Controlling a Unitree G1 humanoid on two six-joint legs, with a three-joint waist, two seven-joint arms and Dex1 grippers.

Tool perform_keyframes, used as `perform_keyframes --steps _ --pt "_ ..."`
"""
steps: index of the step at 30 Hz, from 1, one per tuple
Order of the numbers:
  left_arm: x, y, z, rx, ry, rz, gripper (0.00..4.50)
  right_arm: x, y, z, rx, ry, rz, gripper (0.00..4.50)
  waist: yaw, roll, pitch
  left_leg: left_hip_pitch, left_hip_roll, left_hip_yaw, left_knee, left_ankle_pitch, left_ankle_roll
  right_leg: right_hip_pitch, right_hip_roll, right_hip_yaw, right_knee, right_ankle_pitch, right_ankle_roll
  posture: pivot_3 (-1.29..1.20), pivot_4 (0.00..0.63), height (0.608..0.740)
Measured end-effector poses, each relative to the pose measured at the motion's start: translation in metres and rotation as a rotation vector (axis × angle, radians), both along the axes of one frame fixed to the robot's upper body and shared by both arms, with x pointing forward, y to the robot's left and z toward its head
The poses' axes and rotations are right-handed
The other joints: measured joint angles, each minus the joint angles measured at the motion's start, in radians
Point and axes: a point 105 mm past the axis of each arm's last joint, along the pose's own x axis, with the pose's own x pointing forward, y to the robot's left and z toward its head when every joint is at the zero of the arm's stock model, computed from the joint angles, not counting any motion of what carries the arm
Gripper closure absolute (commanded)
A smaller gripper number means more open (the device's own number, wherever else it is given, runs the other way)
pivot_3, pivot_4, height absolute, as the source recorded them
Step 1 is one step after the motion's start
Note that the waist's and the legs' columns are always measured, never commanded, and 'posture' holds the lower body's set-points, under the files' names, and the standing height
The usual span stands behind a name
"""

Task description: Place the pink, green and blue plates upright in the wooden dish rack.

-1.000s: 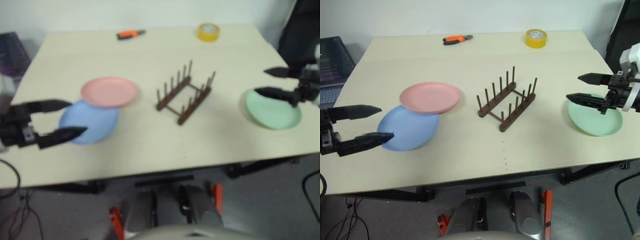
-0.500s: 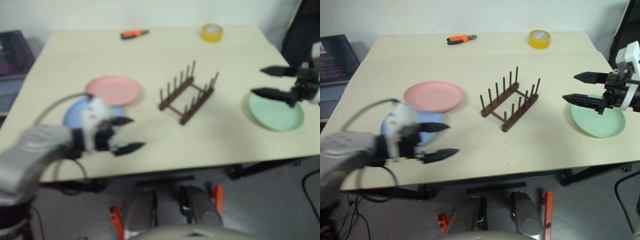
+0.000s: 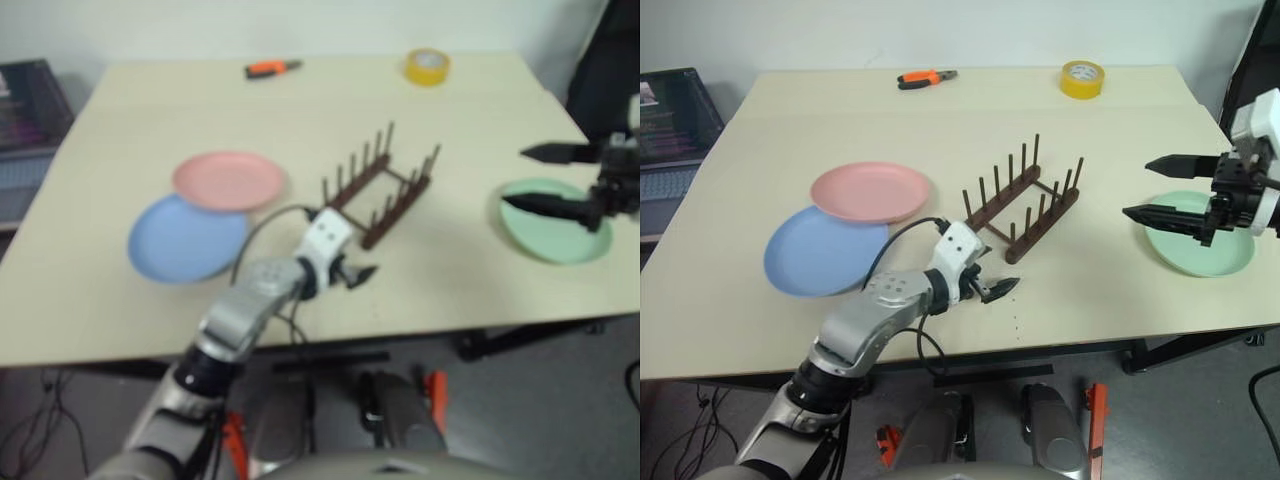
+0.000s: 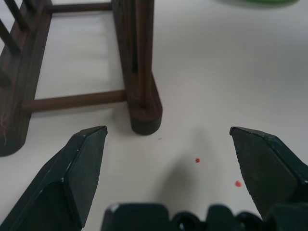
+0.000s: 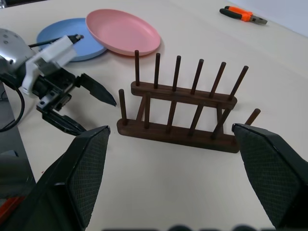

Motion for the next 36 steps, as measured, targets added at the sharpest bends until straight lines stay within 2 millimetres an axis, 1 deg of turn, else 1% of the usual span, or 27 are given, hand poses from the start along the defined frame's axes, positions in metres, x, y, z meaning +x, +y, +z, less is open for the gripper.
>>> perform_keyframes --steps 3,6,9,12,16,20,21,26,29,32,36 --pt "0.01 -0.001 -0.013 0.03 0.018 0.054 0.0 0.0 0.0 0.0 -0.008 -0.003 -0.016 0.04 0.002 0.0 0.0 0.0 0.0 -0.001 0.002 0.0 0.0 0.001 0.0 0.0 0.0 0.0 0.001 0.0 0.15 0.74" --pt "0.021 -0.009 -0.013 0.027 0.018 0.077 0.0 0.0 0.0 0.0 -0.008 -0.01 -0.024 0.04 0.002 0.0 0.0 -0.003 0.0 -0.003 0.009 0.0 0.0 0.002 0.0 -0.001 0.0 0.001 0.002 0.0 0.15 0.74" --pt "0.025 -0.013 -0.014 0.011 0.019 0.079 0.0 0.0 0.001 0.001 -0.01 -0.015 -0.03 0.04 0.001 0.0 0.0 -0.003 0.0 -0.001 0.01 0.0 0.001 0.002 0.0 0.0 -0.001 0.0 0.0 0.0 0.15 0.74" --pt "0.028 -0.014 -0.015 0.014 0.013 0.078 0.55 0.001 0.001 0.001 -0.009 -0.019 -0.036 0.0 0.001 0.0 0.0 -0.003 0.0 -0.001 0.012 0.0 0.001 0.003 0.0 0.0 -0.001 0.0 0.0 0.0 0.15 0.74" --pt "0.032 -0.019 -0.016 0.01 -0.001 0.062 1.95 0.002 0.0 0.001 -0.009 -0.023 -0.045 0.0 0.002 0.0 0.0 -0.003 0.0 -0.001 0.012 0.0 0.001 0.004 0.0 0.0 -0.001 0.0 0.0 0.0 0.15 0.74" --pt "0.037 -0.019 -0.015 0.028 -0.021 0.05 3.37 0.003 0.0 0.002 -0.01 -0.028 -0.053 0.0 0.001 0.0 0.0 -0.003 0.0 -0.001 0.011 0.0 0.001 0.004 0.0 0.0 -0.001 0.0 0.0 0.0 0.15 0.74" --pt "0.038 -0.018 -0.015 0.036 -0.029 0.039 3.56 0.003 0.0 0.002 -0.011 -0.03 -0.054 0.0 0.001 0.0 0.0 -0.003 0.0 -0.001 0.011 0.0 0.001 0.004 0.0 0.0 -0.001 0.0 0.0 0.0 0.15 0.74" --pt "0.038 -0.006 -0.014 0.07 -0.047 -0.056 3.56 0.003 0.001 0.003 -0.014 -0.038 -0.056 0.0 0.0 0.0 0.0 -0.003 0.0 -0.002 0.01 0.0 0.001 0.003 0.0 -0.001 -0.001 0.0 0.0 0.0 0.15 0.74" --pt "0.034 -0.001 -0.009 0.087 -0.047 -0.165 3.56 0.003 0.001 0.003 -0.015 -0.045 -0.056 0.0 0.001 0.0 0.0 -0.004 0.0 -0.002 0.01 0.0 0.001 0.003 0.0 -0.001 -0.001 -0.001 -0.001 0.0 0.15 0.74" --pt "0.03 -0.004 -0.004 0.11 -0.042 -0.29 3.56 0.003 0.001 0.002 -0.016 -0.043 -0.06 0.0 0.003 0.0 0.0 -0.004 -0.001 -0.002 0.01 -0.001 0.001 0.003 0.0 -0.001 -0.003 -0.001 -0.001 0.0 0.15 0.74" --pt "0.023 -0.011 -0.004 0.123 -0.038 -0.414 3.56 0.001 0.002 -0.003 -0.024 -0.037 -0.058 0.0 0.003 0.0 0.0 -0.005 -0.001 -0.001 0.01 -0.001 0.002 0.003 -0.001 -0.001 -0.003 -0.001 -0.001 0.0 0.15 0.74"
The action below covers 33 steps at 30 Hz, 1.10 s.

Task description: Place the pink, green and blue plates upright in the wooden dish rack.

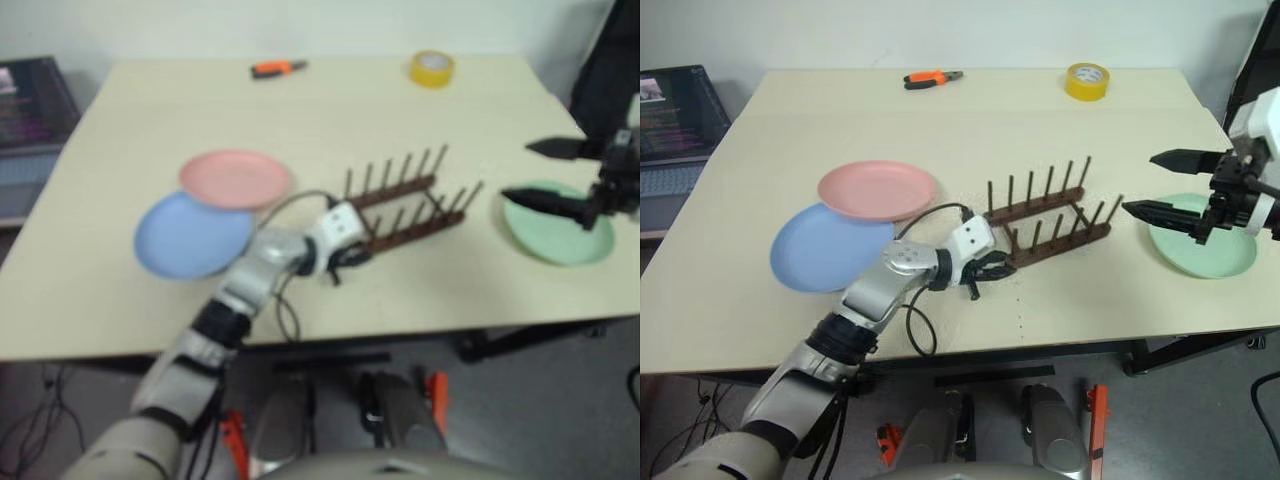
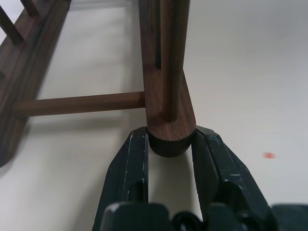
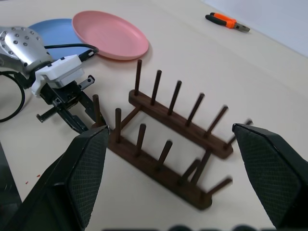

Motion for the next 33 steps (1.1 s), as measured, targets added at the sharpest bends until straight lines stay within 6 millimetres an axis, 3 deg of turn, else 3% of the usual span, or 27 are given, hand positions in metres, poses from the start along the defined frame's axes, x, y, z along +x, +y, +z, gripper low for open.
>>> perform_keyframes --steps 13,29,33 --pt "0.019 -0.017 -0.005 0.005 -0.011 -0.029 3.56 -0.008 -0.001 0.001 0.007 -0.014 -0.01 0.0 -0.001 0.0 0.0 0.0 0.0 0.0 0.0 0.0 0.0 0.0 0.0 0.0 0.0 0.003 0.005 0.0 0.15 0.74" --pt "0.029 -0.011 -0.004 0.004 -0.005 -0.069 3.56 -0.009 0.0 0.001 0.004 -0.019 -0.014 0.0 -0.002 0.0 0.0 0.0 0.0 0.0 -0.001 0.0 0.0 -0.001 0.0 -0.001 0.0 0.003 0.005 0.0 0.15 0.74" --pt "0.031 -0.01 0.005 0.007 0.0 -0.118 3.56 -0.008 0.0 0.001 0.005 -0.021 -0.02 0.0 -0.002 0.0 0.0 -0.001 0.0 0.0 -0.001 0.0 0.001 -0.001 0.0 -0.001 -0.002 0.003 0.005 0.0 0.15 0.74"
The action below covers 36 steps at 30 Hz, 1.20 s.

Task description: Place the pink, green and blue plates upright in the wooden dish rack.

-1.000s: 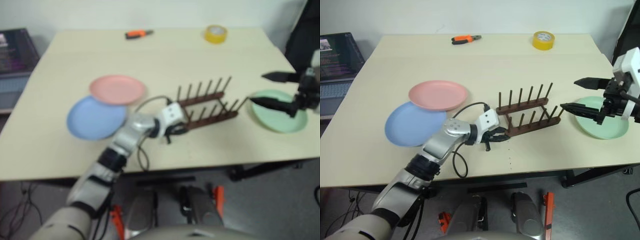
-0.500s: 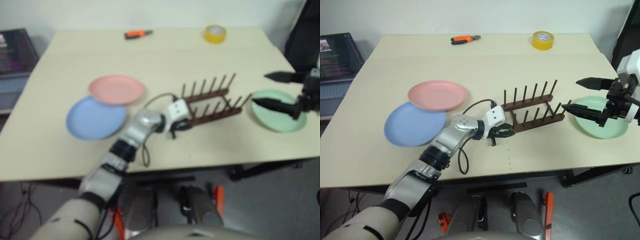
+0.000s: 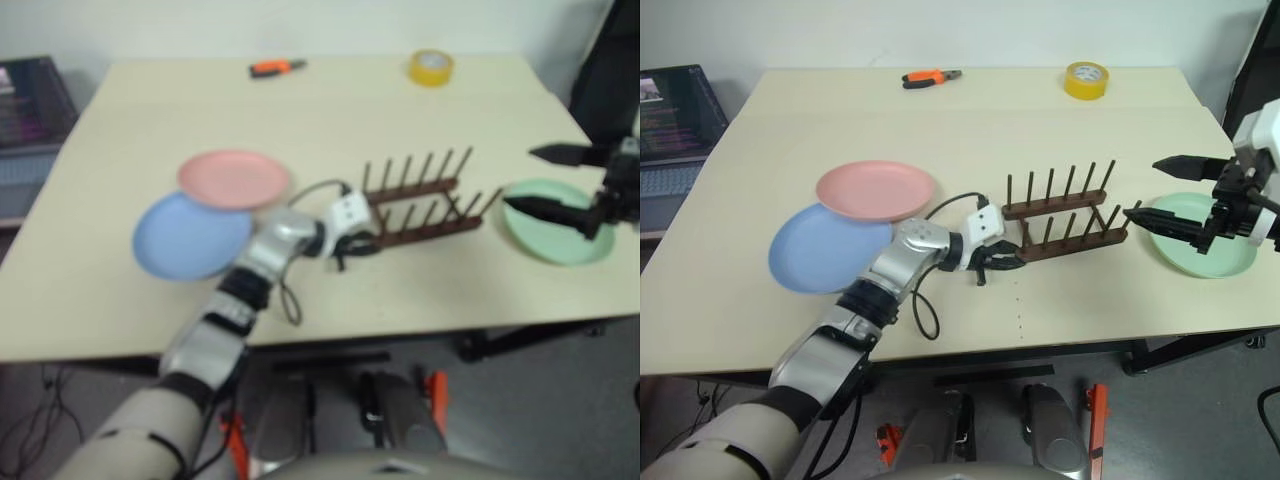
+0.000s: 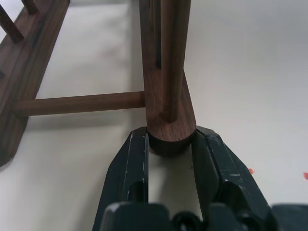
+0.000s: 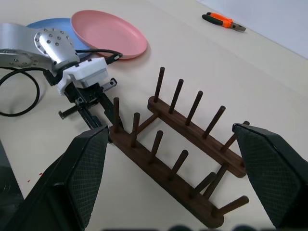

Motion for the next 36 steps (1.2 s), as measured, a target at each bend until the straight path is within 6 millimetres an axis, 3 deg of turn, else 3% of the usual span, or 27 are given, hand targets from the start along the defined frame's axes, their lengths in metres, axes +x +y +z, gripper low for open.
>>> perform_keyframes --steps 7,17,27,31,36 --pt "0.002 -0.001 0.008 -0.005 -0.005 -0.061 3.56 0.0 -0.001 -0.001 0.002 0.005 -0.007 0.0 0.0 0.0 0.0 -0.005 0.0 -0.001 0.0 -0.001 0.002 -0.002 0.0 0.0 -0.004 0.002 0.003 0.0 0.15 0.74" --pt "0.005 0.004 -0.001 0.033 -0.012 -0.071 3.56 0.0 0.0 -0.001 -0.001 0.006 -0.007 0.0 0.001 0.0 0.0 -0.01 0.0 0.0 0.002 -0.004 0.007 -0.004 0.0 0.0 -0.011 0.005 0.008 0.0 0.15 0.74" --pt "0.016 0.013 0.0 0.04 -0.05 0.008 0.08 0.0 0.0 -0.001 -0.001 0.005 -0.006 0.0 0.001 0.0 0.0 -0.01 0.0 0.0 0.002 -0.004 0.007 -0.004 0.0 0.001 -0.011 0.006 0.009 0.0 0.15 0.74" --pt "0.017 0.031 0.006 0.064 -0.081 0.014 0.08 -0.001 0.0 -0.006 -0.026 0.03 -0.001 0.0 -0.001 0.0 0.0 -0.01 0.001 0.0 0.002 -0.004 0.007 -0.004 0.0 0.0 -0.01 0.006 0.009 0.0 0.15 0.74" --pt "-0.006 0.063 0.012 0.083 -0.065 -0.016 0.08 -0.005 -0.015 -0.032 -0.124 0.133 -0.05 0.0 0.001 0.001 0.0 -0.01 0.001 0.001 0.002 -0.004 0.007 -0.005 -0.001 0.001 -0.01 0.005 0.008 0.0 0.15 0.74"
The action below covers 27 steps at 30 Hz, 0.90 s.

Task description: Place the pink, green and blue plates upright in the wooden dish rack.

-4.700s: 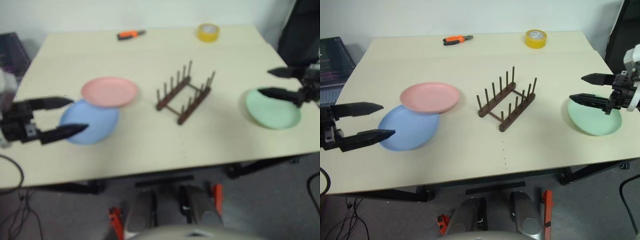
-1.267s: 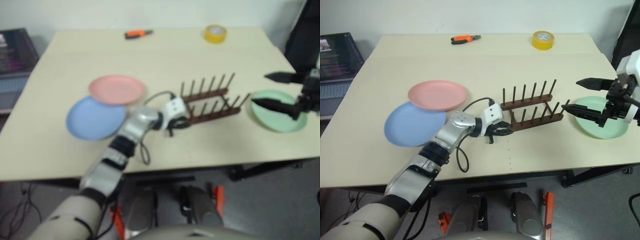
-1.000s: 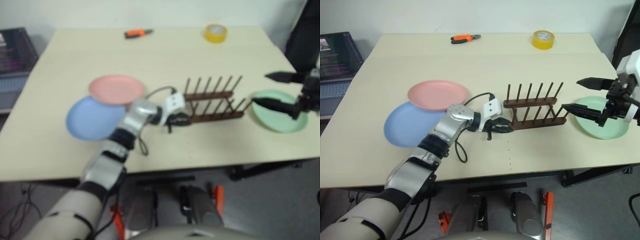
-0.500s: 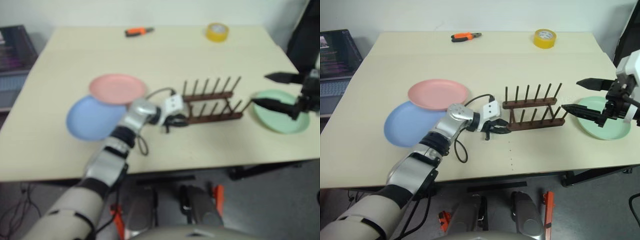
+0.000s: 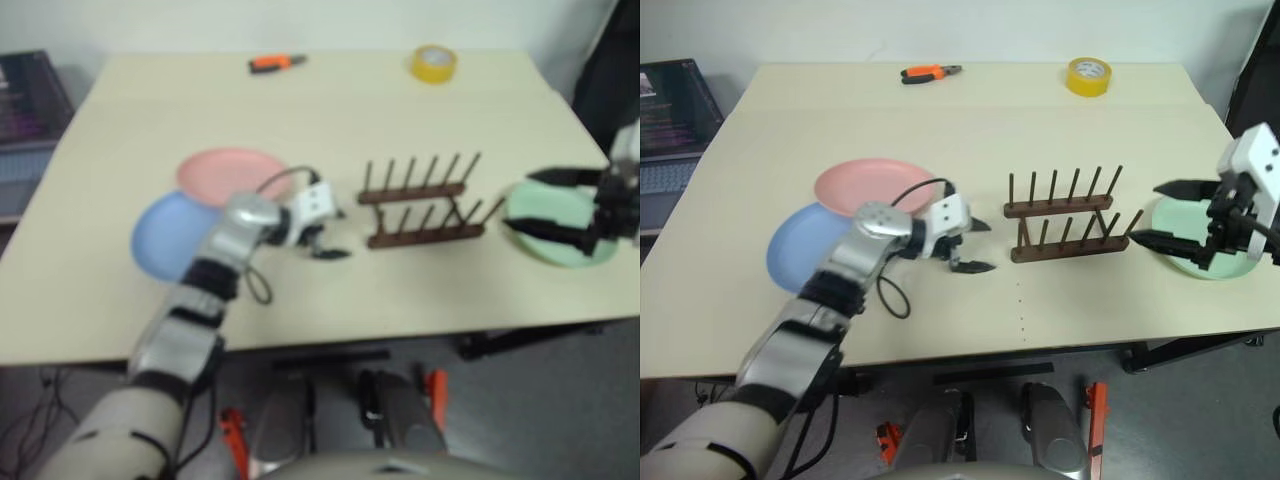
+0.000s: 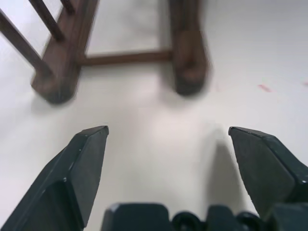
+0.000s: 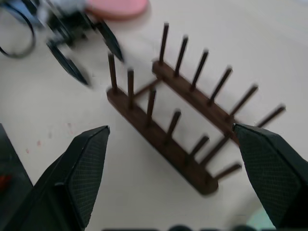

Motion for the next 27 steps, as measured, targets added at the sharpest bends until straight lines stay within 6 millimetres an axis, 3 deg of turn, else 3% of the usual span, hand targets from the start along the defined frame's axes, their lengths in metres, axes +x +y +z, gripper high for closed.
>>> perform_keyframes --steps 1,4,9,14,15,19,27 --pt "-0.007 0.002 0.002 -0.004 0.005 -0.011 0.08 -0.001 -0.003 -0.003 -0.024 0.009 -0.009 0.0 0.001 0.0 0.0 0.0 0.0 0.0 0.001 0.0 0.0 0.0 0.0 0.0 0.0 0.0 0.0 0.0 0.15 0.74" --pt "-0.026 0.002 0.013 -0.017 0.016 -0.05 0.7 -0.003 -0.01 -0.015 -0.074 0.045 -0.032 0.65 0.001 0.0 0.0 0.0 0.0 0.0 0.002 0.0 0.0 0.001 0.0 0.0 0.0 0.001 0.0 0.0 0.15 0.74" --pt "-0.059 -0.012 0.026 -0.05 0.034 -0.111 2.43 -0.006 -0.011 -0.05 -0.132 0.159 -0.042 2.35 0.001 0.001 0.0 0.002 0.0 0.001 0.002 0.0 0.0 0.002 0.0 0.0 0.0 -0.001 -0.002 0.0 0.15 0.74" --pt "-0.071 -0.045 0.008 -0.071 0.069 -0.099 4.3 0.004 0.004 -0.082 -0.098 0.183 -0.06 4.22 0.0 0.0 -0.001 0.005 0.0 0.002 0.003 0.0 0.0 0.005 0.0 0.0 0.0 -0.001 -0.003 0.0 0.15 0.74" --pt "-0.071 -0.05 0.004 -0.069 0.068 -0.086 4.5 0.009 0.005 -0.088 -0.091 0.185 -0.078 4.47 -0.002 0.0 -0.001 0.005 0.0 0.002 0.003 0.0 0.0 0.004 0.0 0.001 0.0 -0.001 -0.002 0.0 0.15 0.74" --pt "-0.064 -0.065 -0.007 -0.07 0.054 -0.011 4.5 0.019 0.011 -0.106 -0.072 0.194 -0.12 4.47 -0.001 0.001 -0.001 0.005 0.0 0.002 0.002 0.0 0.0 0.005 0.0 0.0 0.001 0.002 0.001 0.0 0.15 0.74" --pt "-0.04 -0.069 -0.019 -0.064 0.008 0.141 4.5 0.03 0.023 -0.134 -0.075 0.193 -0.167 4.47 -0.001 0.001 -0.001 0.005 0.0 0.002 0.002 0.0 0.0 0.004 0.0 0.001 0.001 0.002 0.002 0.0 0.15 0.74"
